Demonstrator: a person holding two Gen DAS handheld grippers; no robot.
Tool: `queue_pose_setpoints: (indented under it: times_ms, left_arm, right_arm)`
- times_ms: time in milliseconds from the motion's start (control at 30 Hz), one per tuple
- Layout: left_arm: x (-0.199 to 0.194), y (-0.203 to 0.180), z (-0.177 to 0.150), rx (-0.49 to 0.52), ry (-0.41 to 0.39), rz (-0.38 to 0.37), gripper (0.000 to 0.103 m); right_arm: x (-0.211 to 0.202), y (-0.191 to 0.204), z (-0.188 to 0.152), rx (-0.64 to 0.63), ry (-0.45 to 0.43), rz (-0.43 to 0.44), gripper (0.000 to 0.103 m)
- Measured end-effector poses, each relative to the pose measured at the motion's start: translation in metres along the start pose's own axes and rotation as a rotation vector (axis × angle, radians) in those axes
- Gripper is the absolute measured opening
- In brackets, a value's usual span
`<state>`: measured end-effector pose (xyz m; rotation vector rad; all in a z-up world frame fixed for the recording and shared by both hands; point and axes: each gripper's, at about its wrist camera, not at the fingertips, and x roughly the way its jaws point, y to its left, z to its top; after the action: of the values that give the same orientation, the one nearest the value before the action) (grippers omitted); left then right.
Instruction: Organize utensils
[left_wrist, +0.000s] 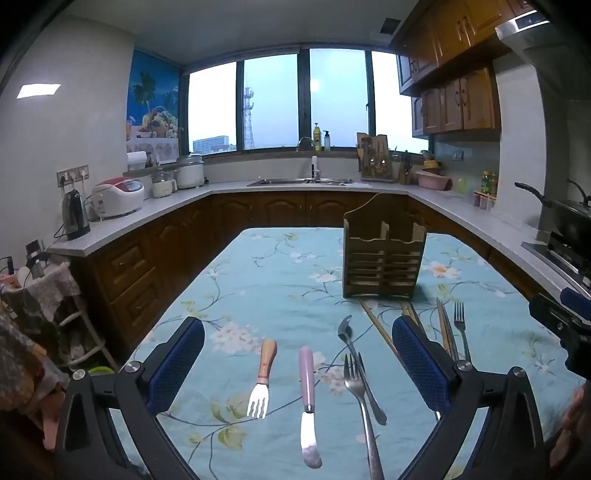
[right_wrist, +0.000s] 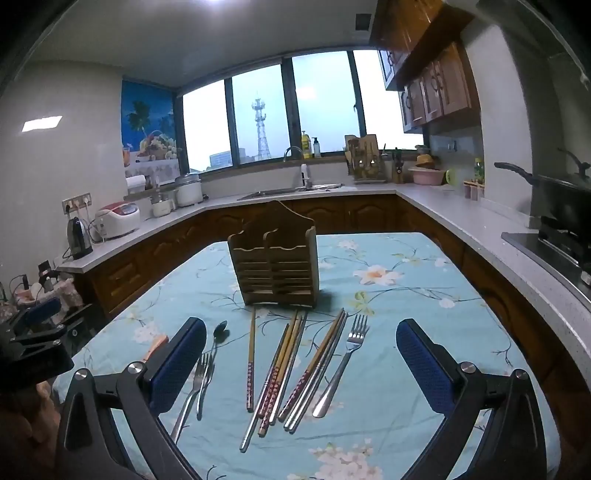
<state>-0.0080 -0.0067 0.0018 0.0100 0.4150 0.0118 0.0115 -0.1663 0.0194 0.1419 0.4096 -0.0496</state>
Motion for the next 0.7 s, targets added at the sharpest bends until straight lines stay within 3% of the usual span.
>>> queue_pose_setpoints:
  times_ms: [700]
  left_arm:
    - [0.0, 0.001, 0.002, -0.004, 0.014, 0.0, 0.102]
  right_arm:
    - [0.01, 0.013, -0.005, -0.01, 0.028, 0.014, 0.103]
